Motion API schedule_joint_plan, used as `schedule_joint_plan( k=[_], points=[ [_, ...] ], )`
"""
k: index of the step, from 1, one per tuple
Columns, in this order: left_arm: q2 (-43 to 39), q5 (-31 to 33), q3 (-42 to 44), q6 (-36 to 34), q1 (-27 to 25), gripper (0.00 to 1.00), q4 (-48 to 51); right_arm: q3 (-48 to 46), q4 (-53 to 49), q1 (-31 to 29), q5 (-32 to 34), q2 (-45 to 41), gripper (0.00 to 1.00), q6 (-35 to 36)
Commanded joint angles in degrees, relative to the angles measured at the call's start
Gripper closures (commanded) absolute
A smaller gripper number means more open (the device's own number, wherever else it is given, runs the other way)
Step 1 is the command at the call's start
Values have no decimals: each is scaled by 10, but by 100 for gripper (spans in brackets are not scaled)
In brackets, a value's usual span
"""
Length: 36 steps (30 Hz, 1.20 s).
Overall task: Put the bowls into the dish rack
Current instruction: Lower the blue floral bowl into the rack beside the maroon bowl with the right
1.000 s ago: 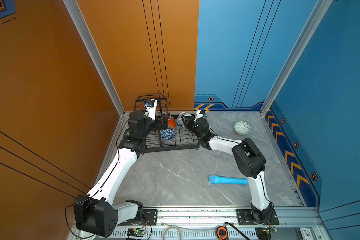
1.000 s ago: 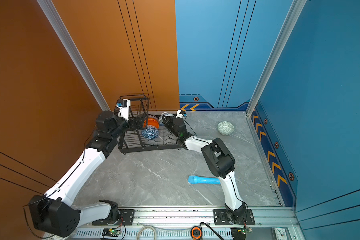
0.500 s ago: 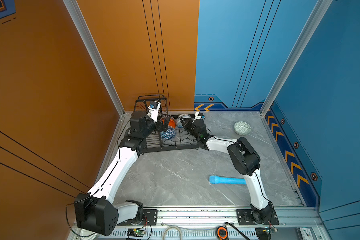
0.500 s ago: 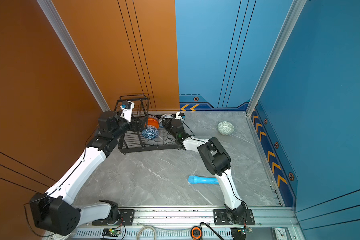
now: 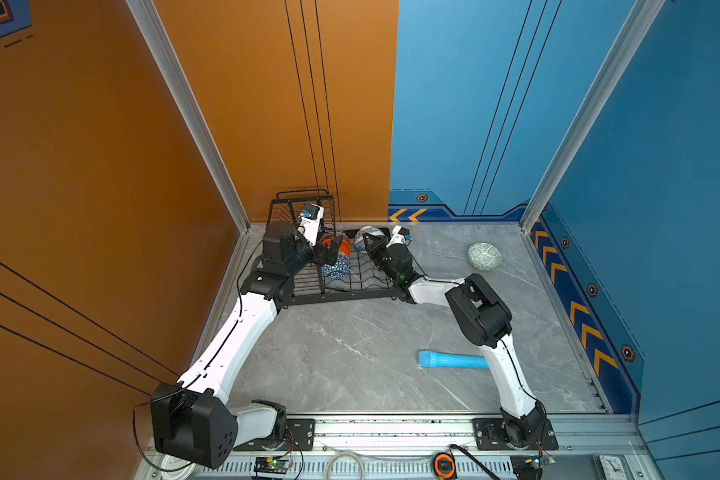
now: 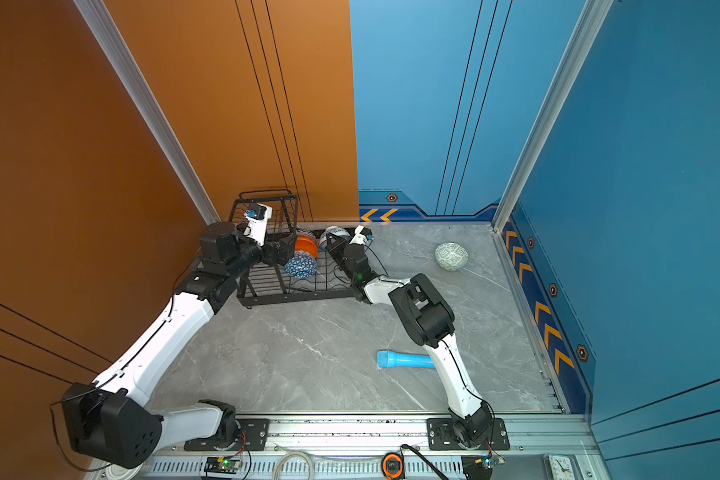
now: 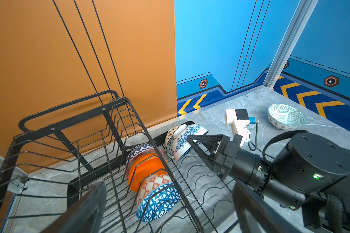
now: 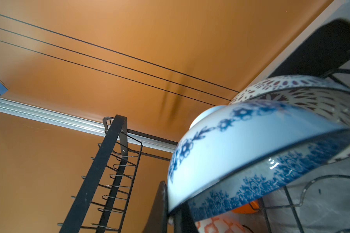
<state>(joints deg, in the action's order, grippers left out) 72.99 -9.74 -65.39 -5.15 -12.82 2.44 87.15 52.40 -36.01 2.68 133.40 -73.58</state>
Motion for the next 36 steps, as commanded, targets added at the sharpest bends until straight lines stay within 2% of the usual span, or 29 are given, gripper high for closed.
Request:
schedule_joint_plan(
  k=[1,14,36],
  points=[
    [6,-17,-22,0,-5,2,4,12,55,3,21,14,100,-9],
    [9,-22,-23,6,-5,2,4,7,81,2,31,34,100,-8],
    [15,-35,-26,15,-5,2,3,36,45,-13,41,57,100,-4]
  ],
)
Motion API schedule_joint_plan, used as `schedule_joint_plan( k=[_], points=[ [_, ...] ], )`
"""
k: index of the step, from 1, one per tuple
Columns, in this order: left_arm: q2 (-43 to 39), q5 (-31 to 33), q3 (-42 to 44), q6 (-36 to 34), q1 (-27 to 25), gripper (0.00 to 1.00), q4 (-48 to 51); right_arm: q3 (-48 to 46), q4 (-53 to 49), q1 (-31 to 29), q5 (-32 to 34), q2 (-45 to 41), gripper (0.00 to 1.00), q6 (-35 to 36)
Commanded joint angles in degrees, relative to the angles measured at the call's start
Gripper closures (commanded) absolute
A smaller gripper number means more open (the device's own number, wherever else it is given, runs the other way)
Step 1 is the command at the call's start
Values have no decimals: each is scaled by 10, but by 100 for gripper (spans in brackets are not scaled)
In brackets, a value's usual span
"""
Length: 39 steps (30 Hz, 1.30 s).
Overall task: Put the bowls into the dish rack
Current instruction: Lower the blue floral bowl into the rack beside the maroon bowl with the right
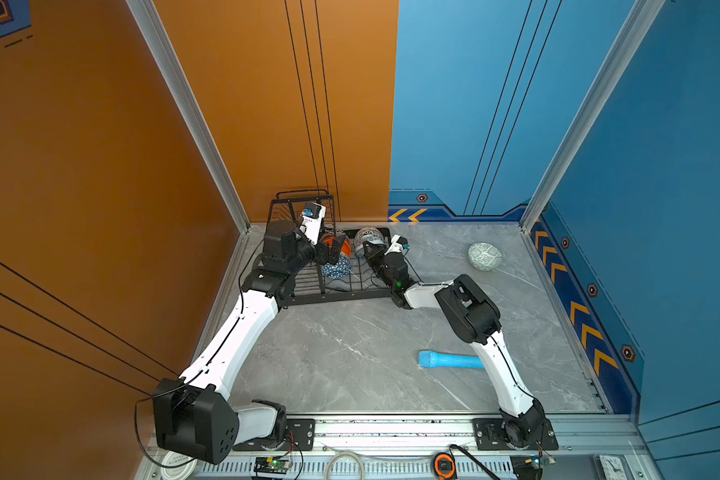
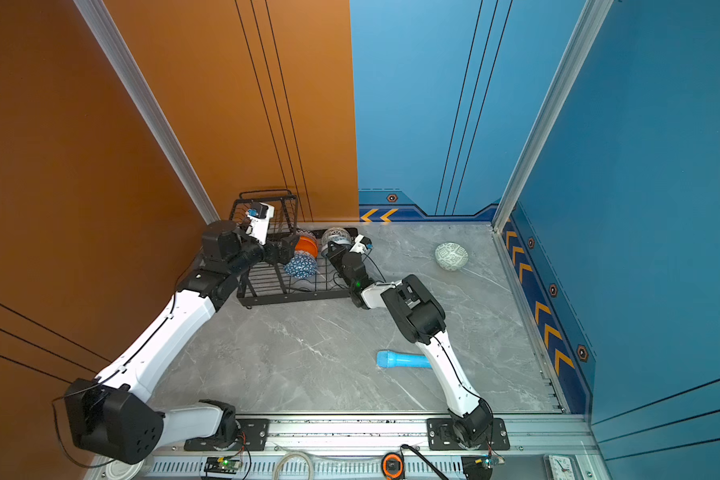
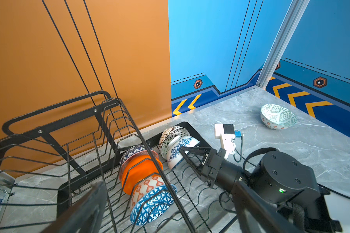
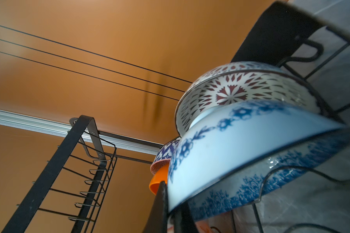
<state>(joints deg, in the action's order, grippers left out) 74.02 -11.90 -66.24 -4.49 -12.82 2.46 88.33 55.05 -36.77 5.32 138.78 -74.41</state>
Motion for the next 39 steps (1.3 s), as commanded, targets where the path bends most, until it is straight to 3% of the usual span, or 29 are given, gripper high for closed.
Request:
schedule_joint_plan(
  k=[1,15,39],
  points=[
    [6,-14,-18,10,-3,2,3,25,16,-5,15,2,100,4],
    [9,-15,-17,12,-3,2,2,-2,0,-12,35,-12,100,-8],
    [9,-16,-14,16,-10,2,-3,26,-150,-19,71,-27,96,-36]
  ],
)
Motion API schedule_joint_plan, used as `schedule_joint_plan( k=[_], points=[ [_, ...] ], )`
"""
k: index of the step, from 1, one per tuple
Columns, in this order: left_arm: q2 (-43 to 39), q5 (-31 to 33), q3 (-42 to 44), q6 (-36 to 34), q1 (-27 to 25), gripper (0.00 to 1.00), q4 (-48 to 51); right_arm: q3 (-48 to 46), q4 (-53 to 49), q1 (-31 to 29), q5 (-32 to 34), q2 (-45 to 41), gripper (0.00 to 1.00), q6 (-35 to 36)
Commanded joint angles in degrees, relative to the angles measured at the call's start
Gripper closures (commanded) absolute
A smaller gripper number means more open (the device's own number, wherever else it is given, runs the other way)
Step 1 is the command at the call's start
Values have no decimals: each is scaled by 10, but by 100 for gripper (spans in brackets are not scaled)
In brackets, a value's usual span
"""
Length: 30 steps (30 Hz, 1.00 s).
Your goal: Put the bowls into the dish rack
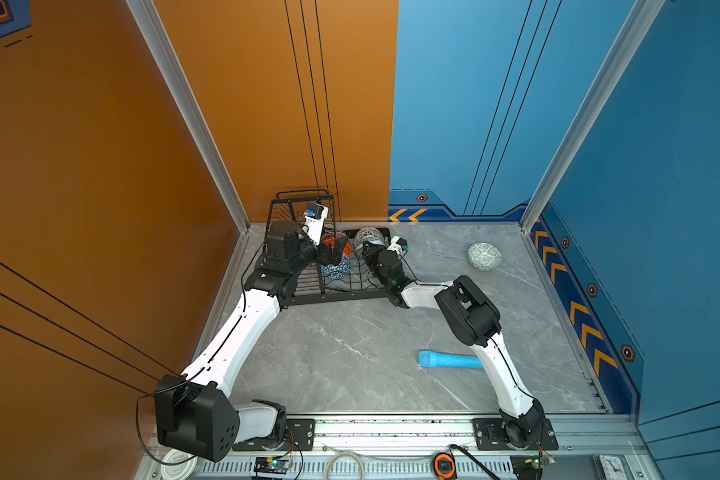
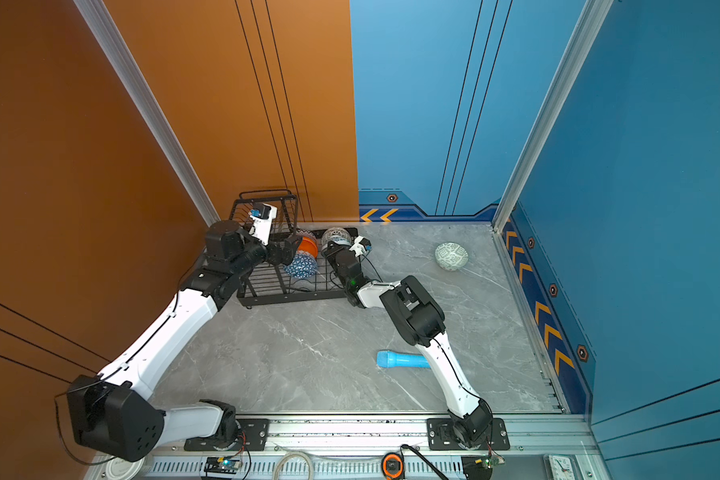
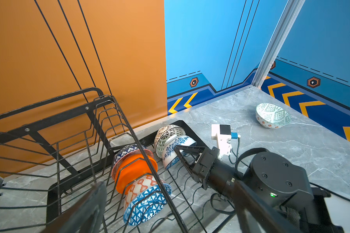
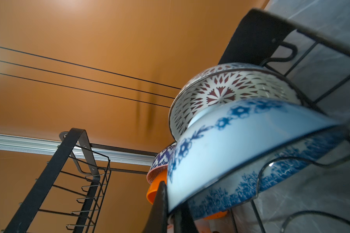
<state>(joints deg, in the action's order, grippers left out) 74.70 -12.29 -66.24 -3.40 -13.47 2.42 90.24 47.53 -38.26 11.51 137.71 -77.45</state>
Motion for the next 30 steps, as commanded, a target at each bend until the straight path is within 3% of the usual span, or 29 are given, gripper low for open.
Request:
schedule_joint_plan(
  k=[1,30],
  points=[
    [2,-13,-14,5,-4,2,-3,11,-81,-4,7,-16,96,-6],
    [2,-3,-11,-4,-4,2,-2,96,-235,12,-10,9,92,-31]
  ],
)
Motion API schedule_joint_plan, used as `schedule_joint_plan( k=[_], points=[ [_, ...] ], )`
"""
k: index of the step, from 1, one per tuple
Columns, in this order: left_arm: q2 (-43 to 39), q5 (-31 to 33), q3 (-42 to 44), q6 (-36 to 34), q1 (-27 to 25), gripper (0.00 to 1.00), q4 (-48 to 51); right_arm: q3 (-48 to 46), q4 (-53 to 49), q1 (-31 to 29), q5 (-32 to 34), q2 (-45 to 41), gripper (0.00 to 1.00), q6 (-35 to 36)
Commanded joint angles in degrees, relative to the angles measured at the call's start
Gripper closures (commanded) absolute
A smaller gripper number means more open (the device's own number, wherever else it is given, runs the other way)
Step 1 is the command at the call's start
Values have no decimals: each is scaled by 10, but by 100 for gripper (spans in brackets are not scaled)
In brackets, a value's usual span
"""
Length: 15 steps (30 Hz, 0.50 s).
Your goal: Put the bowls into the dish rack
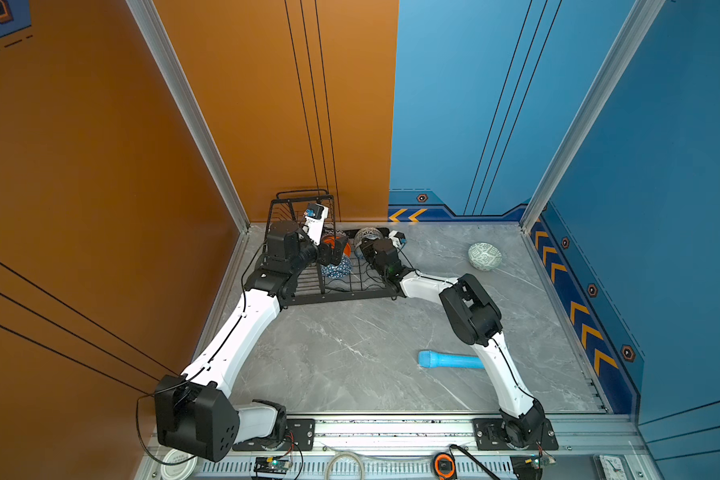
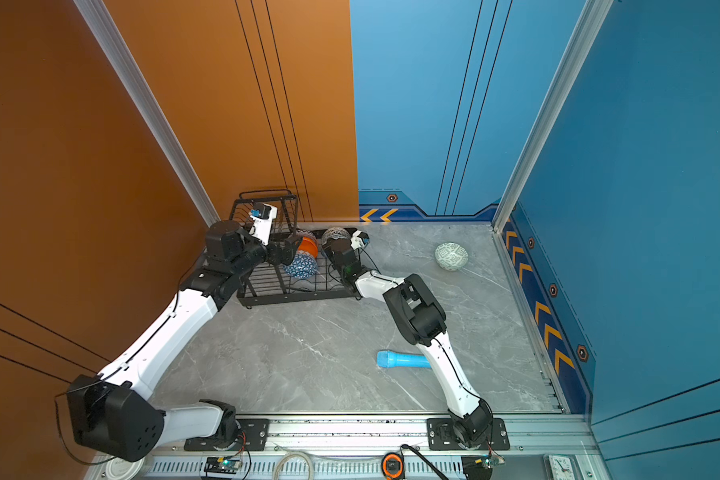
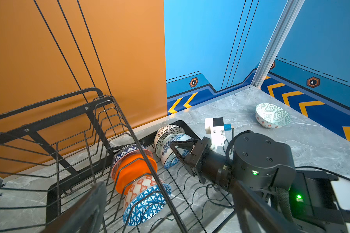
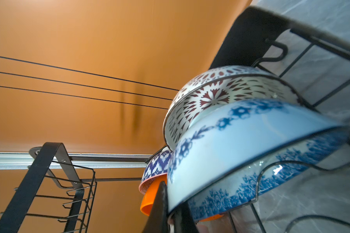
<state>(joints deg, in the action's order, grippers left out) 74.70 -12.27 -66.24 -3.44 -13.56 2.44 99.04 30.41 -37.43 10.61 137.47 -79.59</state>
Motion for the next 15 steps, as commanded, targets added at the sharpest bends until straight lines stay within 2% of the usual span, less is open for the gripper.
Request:
schedule_joint_plan(
  k=[1,15],
  points=[
    [3,-3,-11,-4,-3,2,-3,13,-68,5,-2,14,92,-10],
    [4,-6,-11,-4,-3,2,-3,68,-112,8,4,33,88,-14]
  ],
)
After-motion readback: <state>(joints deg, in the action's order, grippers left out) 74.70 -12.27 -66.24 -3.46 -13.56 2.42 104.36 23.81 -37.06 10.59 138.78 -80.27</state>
